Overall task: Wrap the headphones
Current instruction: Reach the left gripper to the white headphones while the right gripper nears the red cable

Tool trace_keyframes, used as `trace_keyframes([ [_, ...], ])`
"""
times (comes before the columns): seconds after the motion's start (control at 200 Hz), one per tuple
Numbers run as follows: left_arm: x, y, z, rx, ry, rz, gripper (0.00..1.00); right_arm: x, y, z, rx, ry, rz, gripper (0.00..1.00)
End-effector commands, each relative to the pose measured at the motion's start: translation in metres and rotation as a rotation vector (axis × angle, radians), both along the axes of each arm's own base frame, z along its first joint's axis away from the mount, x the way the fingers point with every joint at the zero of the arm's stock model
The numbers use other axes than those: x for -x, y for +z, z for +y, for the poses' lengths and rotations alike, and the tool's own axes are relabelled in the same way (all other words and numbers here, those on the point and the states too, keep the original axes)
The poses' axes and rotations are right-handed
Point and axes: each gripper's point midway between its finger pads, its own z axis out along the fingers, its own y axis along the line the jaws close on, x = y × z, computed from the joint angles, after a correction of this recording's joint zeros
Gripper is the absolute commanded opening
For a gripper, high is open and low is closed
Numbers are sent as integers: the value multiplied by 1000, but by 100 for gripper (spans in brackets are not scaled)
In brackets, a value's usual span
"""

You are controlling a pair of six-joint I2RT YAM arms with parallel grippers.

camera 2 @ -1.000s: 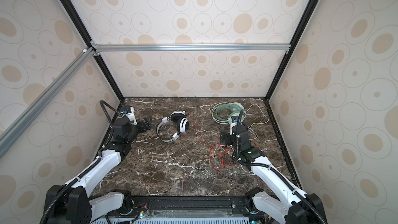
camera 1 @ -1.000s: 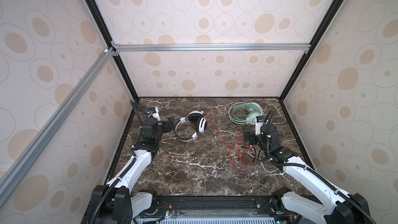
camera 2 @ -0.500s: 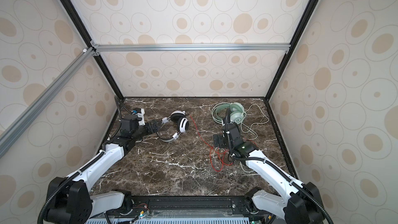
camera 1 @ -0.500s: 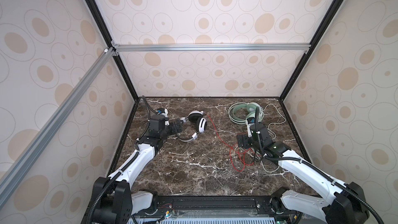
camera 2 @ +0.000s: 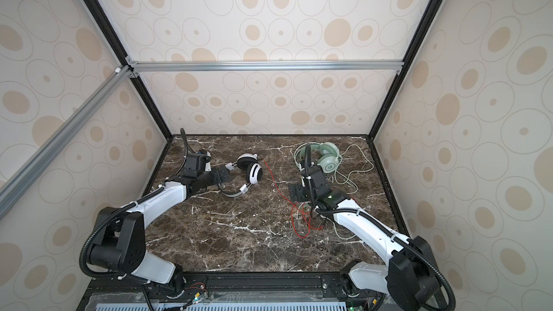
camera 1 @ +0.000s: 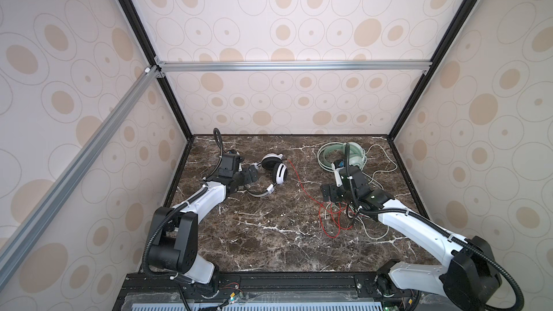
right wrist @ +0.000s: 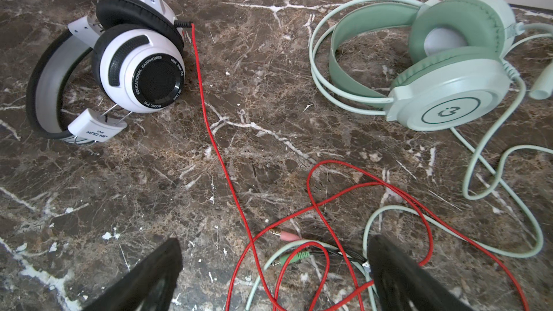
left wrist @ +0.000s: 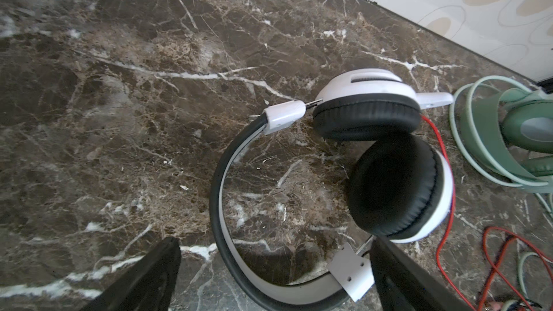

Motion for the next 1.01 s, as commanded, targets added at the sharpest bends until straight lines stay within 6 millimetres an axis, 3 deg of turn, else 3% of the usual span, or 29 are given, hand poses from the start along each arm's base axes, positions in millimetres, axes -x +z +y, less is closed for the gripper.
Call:
trace_keyframes([
  [0.0,-4,-11,5,-51,20,35,98,-5,8,10,-21,22,-14,100],
  [0.31,-13,-37,5,-65,31,83,98,-1,10,10,-22,33,-5,100],
  [0.795,-16,-38,12,-99,49,98,98,6,7,10,-41,39,5,100],
  [1.0,-20,-50,12,-93,57,127,98,6,10,10,-47,40,-4,100],
])
